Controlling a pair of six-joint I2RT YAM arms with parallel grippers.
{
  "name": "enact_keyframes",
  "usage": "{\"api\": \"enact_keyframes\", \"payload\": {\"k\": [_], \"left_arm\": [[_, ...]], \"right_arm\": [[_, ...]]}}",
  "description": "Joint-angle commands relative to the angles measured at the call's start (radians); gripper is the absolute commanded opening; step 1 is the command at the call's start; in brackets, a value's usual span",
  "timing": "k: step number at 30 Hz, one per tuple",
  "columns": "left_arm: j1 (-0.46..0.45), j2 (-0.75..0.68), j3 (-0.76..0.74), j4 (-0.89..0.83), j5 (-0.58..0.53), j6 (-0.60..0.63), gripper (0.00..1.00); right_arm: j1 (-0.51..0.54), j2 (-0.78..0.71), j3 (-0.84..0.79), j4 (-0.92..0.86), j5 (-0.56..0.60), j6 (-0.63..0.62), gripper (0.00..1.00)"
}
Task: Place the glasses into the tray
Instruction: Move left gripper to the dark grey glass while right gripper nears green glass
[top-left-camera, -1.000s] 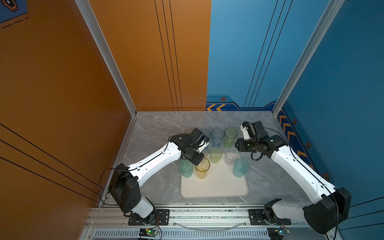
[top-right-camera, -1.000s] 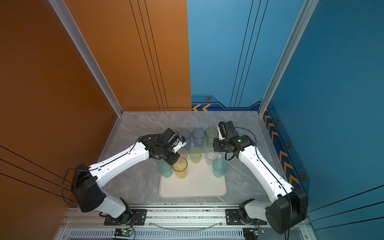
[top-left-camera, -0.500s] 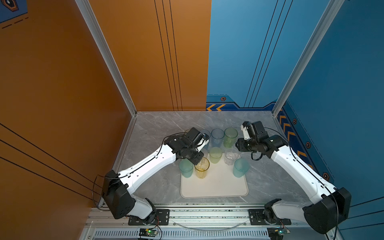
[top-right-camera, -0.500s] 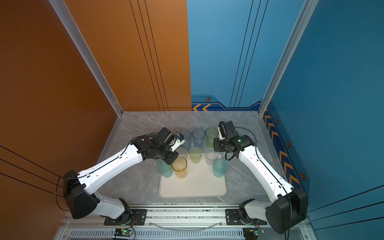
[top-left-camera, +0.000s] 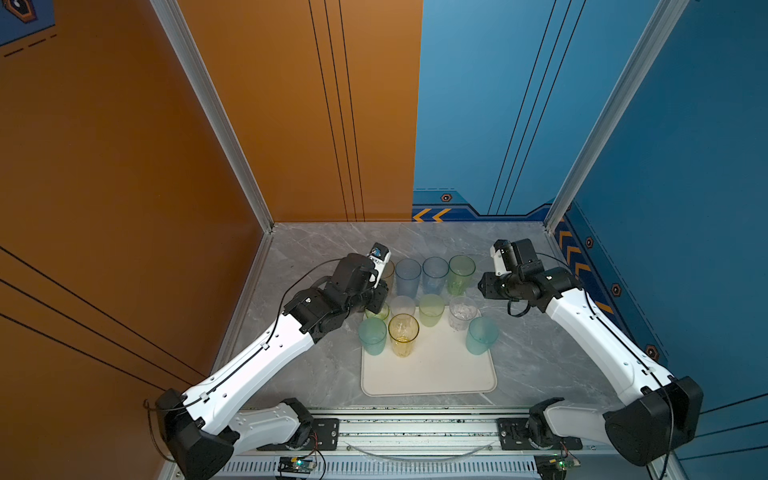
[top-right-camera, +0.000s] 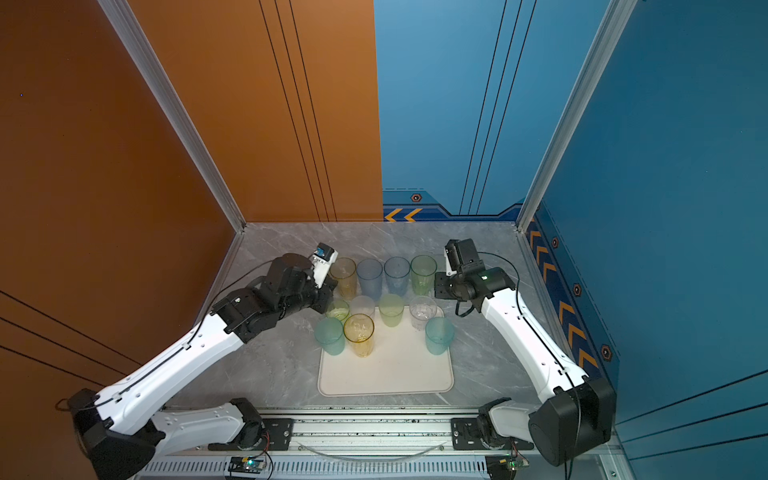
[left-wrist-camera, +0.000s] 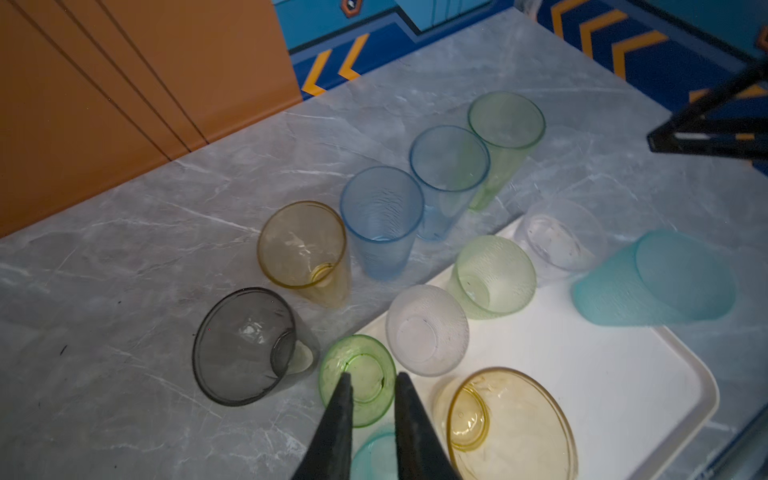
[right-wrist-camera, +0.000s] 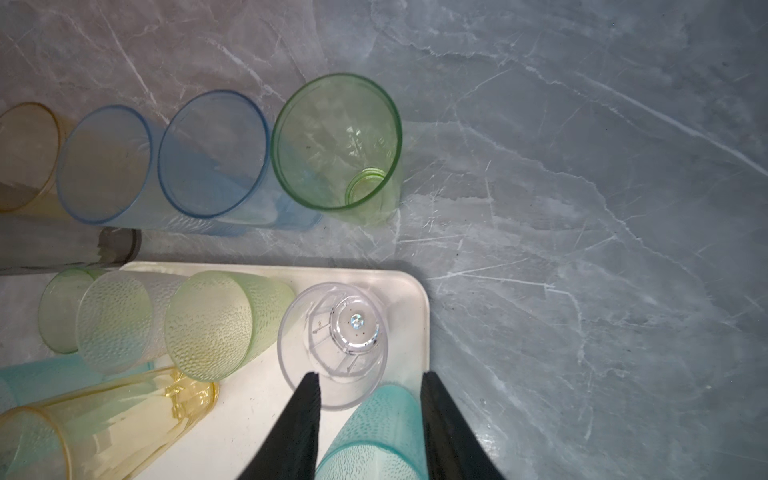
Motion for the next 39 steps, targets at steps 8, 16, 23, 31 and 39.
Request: {"api": "enact_keyframes", "payload": {"k": [8, 16, 23, 31, 39], "left_arm": [[0.189, -0.07, -0.136, 0.138, 0.014, -0.116, 0.22], [0.252, -0.088, -0.148, 0.117, 0.053, -0.117, 0.23], [0.255, -0.07, -0.15, 0.117, 0.067, -0.117, 0.23], [0.256, -0.049, -0.148, 0.116, 0.077, -0.114, 0.23], [0.258, -0.041, -0.148, 0.115, 0.077, -0.11, 0.23]], "right_arm": [[-0.092, 0.132, 0.137, -0.014, -0.053, -0.035, 0.31], [-0.101, 0.26, 0.226, -0.012, -0.082, -0.041, 0.28], [-0.102, 0.325, 0.259, -0.013, -0.085, -0.048, 0.24], [-0.102, 0.387, 0.297, -0.017, -0.094, -0.059, 0.24], [-0.098, 0.453, 0.349, -0.032, -0.094, -0.073, 0.23]]}}
